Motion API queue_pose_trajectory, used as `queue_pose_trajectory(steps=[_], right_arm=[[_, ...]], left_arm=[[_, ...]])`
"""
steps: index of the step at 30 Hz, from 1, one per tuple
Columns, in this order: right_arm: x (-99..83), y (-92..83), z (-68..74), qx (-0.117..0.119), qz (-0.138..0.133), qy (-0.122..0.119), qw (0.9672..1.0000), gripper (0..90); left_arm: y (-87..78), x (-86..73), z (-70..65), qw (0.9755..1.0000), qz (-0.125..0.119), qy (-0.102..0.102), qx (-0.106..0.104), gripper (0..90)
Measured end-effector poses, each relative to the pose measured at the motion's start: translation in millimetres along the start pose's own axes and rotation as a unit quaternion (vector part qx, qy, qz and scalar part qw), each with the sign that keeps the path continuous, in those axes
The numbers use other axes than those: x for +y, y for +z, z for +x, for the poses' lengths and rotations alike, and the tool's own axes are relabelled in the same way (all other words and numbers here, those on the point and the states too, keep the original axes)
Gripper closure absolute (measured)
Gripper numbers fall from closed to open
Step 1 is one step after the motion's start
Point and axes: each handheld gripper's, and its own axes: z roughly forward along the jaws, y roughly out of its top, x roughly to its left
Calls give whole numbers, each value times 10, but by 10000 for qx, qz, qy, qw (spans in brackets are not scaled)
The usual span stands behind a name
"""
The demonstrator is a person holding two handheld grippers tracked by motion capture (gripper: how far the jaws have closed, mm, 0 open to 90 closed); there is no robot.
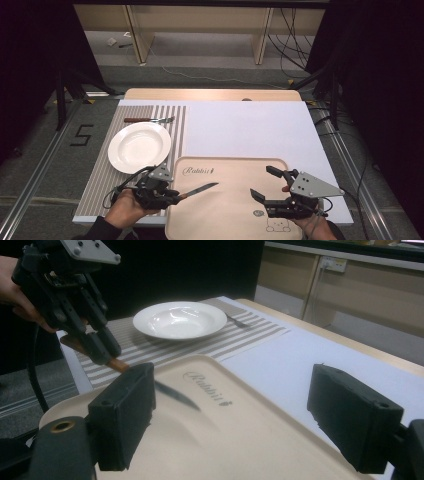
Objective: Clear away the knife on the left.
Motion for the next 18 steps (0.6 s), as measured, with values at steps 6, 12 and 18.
queue_pose_trajectory(steps=[6,12,18], right_arm=[[0,-4,-5,-9,1,1,10000,204],[0,-7,-7,-14,-8,-1,10000,204],[1,-8,-6,-15,-17,0,10000,204]], left_arm=[[191,130,-80,9996,148,109,-192,769],[321,192,-123,9994,232,-45,-258,769],[459,172,-83,9983,423,31,-392,768]])
